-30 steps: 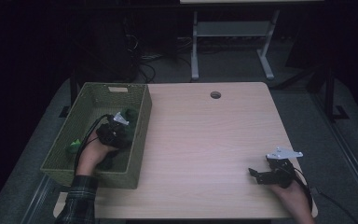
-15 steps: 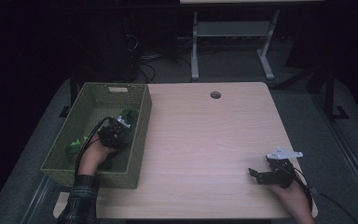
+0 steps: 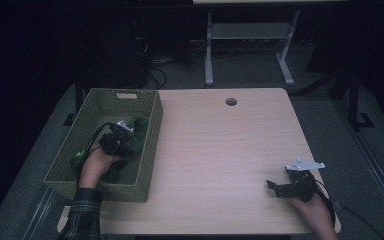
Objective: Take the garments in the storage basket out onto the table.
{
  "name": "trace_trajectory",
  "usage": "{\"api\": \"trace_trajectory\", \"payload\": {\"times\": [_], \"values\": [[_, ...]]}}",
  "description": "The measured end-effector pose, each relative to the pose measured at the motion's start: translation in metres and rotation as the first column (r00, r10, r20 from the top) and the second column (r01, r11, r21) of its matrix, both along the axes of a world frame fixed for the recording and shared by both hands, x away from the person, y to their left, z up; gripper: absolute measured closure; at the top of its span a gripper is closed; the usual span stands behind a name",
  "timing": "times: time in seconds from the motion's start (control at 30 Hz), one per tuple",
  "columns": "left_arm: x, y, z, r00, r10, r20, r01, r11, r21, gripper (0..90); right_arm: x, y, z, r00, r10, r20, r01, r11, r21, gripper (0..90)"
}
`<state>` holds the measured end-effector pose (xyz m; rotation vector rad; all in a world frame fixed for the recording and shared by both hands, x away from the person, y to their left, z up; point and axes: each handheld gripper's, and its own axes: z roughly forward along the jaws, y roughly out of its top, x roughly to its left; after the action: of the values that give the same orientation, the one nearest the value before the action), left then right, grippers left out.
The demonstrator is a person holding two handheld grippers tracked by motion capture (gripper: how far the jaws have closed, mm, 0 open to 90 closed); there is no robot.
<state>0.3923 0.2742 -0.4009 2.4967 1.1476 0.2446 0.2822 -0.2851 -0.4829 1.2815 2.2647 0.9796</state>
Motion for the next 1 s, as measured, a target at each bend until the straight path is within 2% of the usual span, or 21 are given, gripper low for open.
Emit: {"api": "trace_trajectory", "payload": {"times": [0.3, 0.33, 0.37, 0.6, 0.7, 0.93, 1.0], "values": [[-0.004, 0.002, 0.018, 0.9999, 0.0, 0.014, 0.001, 0.9983, -0.058, 82.5, 0.0, 0.0, 0.0, 1.0, -0.001, -0.001, 0.001, 1.0, 0.0, 9.5], [-0.004, 0.002, 0.02, 0.9998, 0.0, 0.019, 0.001, 0.9977, -0.067, 82.5, 0.0, 0.0, 0.0, 1.0, 0.0, 0.0, 0.0, 1.0, 0.0, 9.5], [-0.005, 0.003, 0.023, 0.9997, -0.002, 0.025, 0.005, 0.9952, -0.097, 82.5, 0.0, 0.0, 0.0, 1.0, 0.0, 0.0, 0.0, 1.0, 0.0, 9.5], [-0.007, 0.012, 0.037, 0.9982, 0.002, 0.06, 0.006, 0.991, -0.133, 82.7, 0.0, 0.0, 0.0, 1.0, 0.0, 0.0, 0.0, 1.0, 0.0, 9.5], [-0.01, 0.019, 0.047, 0.9964, 0.014, 0.084, 0.0, 0.9862, -0.165, 82.9, 0.0, 0.0, 0.0, 1.0, 0.0, 0.0, 0.0, 1.0, 0.0, 9.5], [-0.014, 0.028, 0.062, 0.9921, 0.037, 0.12, -0.013, 0.9799, -0.199, 83.4, 0.0, 0.0, 0.0, 1.0, -0.001, -0.001, 0.001, 1.0, 0.0, 9.5], [-0.015, 0.031, 0.067, 0.9905, 0.045, 0.13, -0.014, 0.9742, -0.225, 83.4, 0.0, 0.0, 0.0, 1.0, -0.001, -0.001, 0.001, 1.0, 0.0, 9.5]]}}
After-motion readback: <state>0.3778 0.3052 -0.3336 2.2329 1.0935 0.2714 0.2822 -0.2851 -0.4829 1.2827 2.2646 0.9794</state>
